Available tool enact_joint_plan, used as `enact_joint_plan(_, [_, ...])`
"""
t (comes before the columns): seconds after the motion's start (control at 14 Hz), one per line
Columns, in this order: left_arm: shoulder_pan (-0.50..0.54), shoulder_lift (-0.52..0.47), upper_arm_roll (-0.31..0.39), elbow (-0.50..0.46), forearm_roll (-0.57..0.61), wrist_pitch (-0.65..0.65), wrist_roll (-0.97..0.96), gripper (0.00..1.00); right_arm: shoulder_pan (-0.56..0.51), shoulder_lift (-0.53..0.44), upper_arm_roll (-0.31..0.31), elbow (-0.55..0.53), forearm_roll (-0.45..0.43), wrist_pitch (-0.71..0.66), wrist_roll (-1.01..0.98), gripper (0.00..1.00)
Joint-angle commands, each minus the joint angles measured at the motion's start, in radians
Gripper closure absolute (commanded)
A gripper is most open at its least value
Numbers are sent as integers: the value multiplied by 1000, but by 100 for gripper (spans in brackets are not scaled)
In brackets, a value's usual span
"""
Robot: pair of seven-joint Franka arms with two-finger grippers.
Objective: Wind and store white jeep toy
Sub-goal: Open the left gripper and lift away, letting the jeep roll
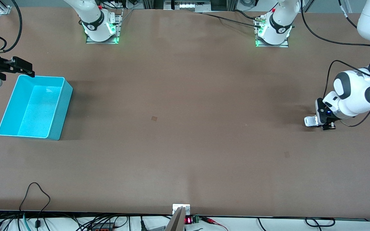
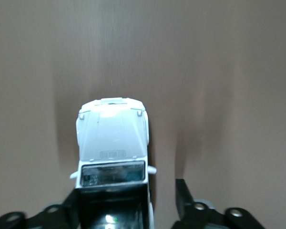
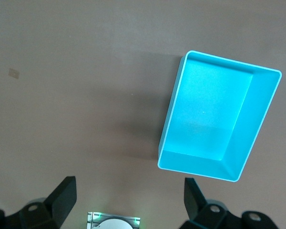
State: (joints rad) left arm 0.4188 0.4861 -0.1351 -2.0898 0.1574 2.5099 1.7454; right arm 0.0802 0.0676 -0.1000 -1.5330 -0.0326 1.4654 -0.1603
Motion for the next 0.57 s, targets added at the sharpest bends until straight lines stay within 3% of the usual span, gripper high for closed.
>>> enact_joint_plan(0.0, [15, -125, -78, 36, 16, -168, 0, 0, -5, -6, 0, -1, 16, -10, -8, 0])
enact_joint_plan(0.14, [11, -165, -110, 69, 14, -248, -3, 0, -5, -6, 0, -3, 16, -8, -10, 0])
enact_joint_plan(0.5, [9, -222, -195, 71, 13, -290, -3, 0, -5, -6, 0, -1, 16, -8, -8, 0])
